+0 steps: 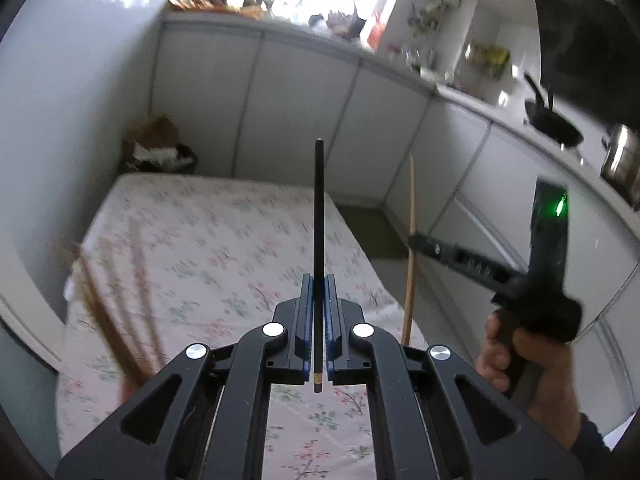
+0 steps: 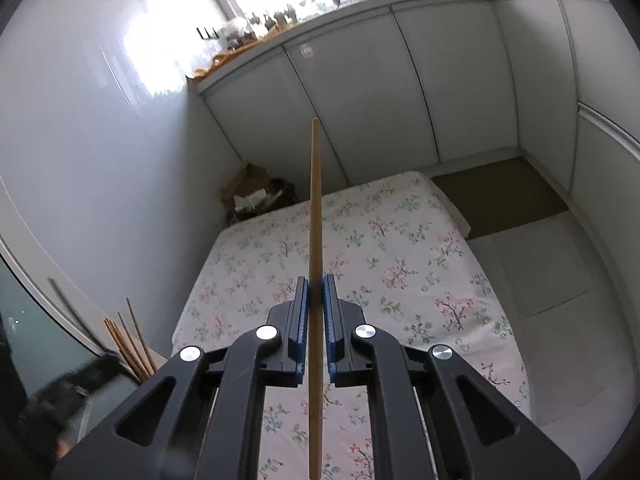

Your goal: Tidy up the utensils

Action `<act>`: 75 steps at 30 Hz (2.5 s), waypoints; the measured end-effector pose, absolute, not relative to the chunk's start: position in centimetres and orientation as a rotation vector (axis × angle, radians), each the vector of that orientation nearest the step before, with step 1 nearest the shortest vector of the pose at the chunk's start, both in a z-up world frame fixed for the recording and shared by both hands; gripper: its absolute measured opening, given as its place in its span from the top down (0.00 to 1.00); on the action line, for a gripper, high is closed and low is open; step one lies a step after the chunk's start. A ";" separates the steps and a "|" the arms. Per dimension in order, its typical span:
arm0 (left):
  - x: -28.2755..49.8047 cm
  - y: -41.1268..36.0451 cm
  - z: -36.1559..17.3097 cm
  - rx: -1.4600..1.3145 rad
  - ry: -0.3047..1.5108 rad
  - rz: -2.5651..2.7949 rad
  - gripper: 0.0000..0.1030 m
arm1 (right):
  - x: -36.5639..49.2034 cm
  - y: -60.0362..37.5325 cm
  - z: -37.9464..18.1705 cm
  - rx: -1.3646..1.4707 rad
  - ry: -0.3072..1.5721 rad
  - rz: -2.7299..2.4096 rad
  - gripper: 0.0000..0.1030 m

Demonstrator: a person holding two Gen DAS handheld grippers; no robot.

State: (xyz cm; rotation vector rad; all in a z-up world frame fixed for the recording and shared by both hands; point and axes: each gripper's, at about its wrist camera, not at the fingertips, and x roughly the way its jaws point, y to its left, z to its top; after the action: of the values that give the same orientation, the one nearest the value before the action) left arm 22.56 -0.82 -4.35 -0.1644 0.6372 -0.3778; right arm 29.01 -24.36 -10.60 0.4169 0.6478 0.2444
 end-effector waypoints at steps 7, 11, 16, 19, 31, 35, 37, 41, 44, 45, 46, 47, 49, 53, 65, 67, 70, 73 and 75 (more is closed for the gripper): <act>21.0 5.1 -2.6 -0.167 0.588 -0.261 0.96 | 28.5 -22.1 -9.7 0.395 0.594 0.274 0.93; 21.3 6.8 -3.8 -0.137 0.643 -0.194 0.96 | 28.4 -20.1 -9.6 0.386 0.576 0.301 0.93; 22.4 7.8 -5.9 -0.095 0.719 -0.139 0.96 | 28.0 -17.4 -9.3 0.378 0.537 0.337 0.93; 22.8 8.0 -7.0 -0.066 0.754 -0.132 0.96 | 27.9 -15.5 -9.2 0.378 0.516 0.363 0.93; 24.1 8.4 -10.3 -0.016 0.897 -0.148 0.96 | 27.2 -11.3 -9.8 0.354 0.503 0.413 0.93; 24.1 9.3 -10.0 -0.054 0.892 -0.141 0.90 | 27.0 -10.7 -9.8 0.351 0.494 0.420 0.93; 23.7 9.7 -9.2 -0.087 0.860 -0.142 0.83 | 26.8 -10.3 -9.9 0.355 0.487 0.421 0.93; 23.3 10.1 -8.2 -0.128 0.816 -0.131 0.82 | 26.6 -9.6 -9.9 0.373 0.465 0.434 0.92; 23.2 10.8 -7.4 -0.178 0.778 -0.108 0.82 | 26.3 -8.8 -9.8 0.403 0.438 0.452 0.92; 23.0 11.1 -7.0 -0.202 0.755 -0.098 0.81 | 26.3 -8.5 -9.9 0.414 0.431 0.462 0.92; 22.9 11.5 -6.7 -0.223 0.733 -0.088 0.77 | 26.2 -8.0 -10.0 0.418 0.428 0.470 0.92; 22.8 11.7 -6.4 -0.240 0.720 -0.083 0.75 | 26.1 -7.3 -10.1 0.414 0.419 0.478 0.92; 22.7 12.4 -5.9 -0.276 0.692 -0.071 0.74 | 26.0 -6.3 -10.3 0.401 0.408 0.486 0.92; 23.0 12.6 -6.0 -0.288 0.705 -0.080 0.74 | 25.8 -4.1 -11.3 0.366 0.402 0.506 0.92; 22.9 12.3 -5.9 -0.256 0.703 -0.080 0.74 | 24.7 -1.3 -14.8 0.192 0.476 0.501 0.91; 22.8 12.3 -5.8 -0.258 0.703 -0.083 0.70 | 24.5 -1.6 -15.0 0.194 0.507 0.505 0.91; 22.6 12.3 -5.4 -0.257 0.695 -0.087 0.68 | 23.9 -2.9 -14.5 0.207 0.523 0.487 0.91; 21.5 11.8 -5.0 -0.253 0.685 -0.090 0.65 | 22.9 -4.9 -13.9 0.239 0.555 0.452 0.91; 20.2 11.2 -4.9 -0.242 0.683 -0.084 0.62 | 21.6 -6.8 -13.2 0.263 0.582 0.437 0.86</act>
State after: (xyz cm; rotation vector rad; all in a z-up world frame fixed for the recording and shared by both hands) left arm 20.24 11.22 -4.85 -0.2422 0.6834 -0.0842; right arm 21.64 -6.76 -13.17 0.2631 0.5815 0.4370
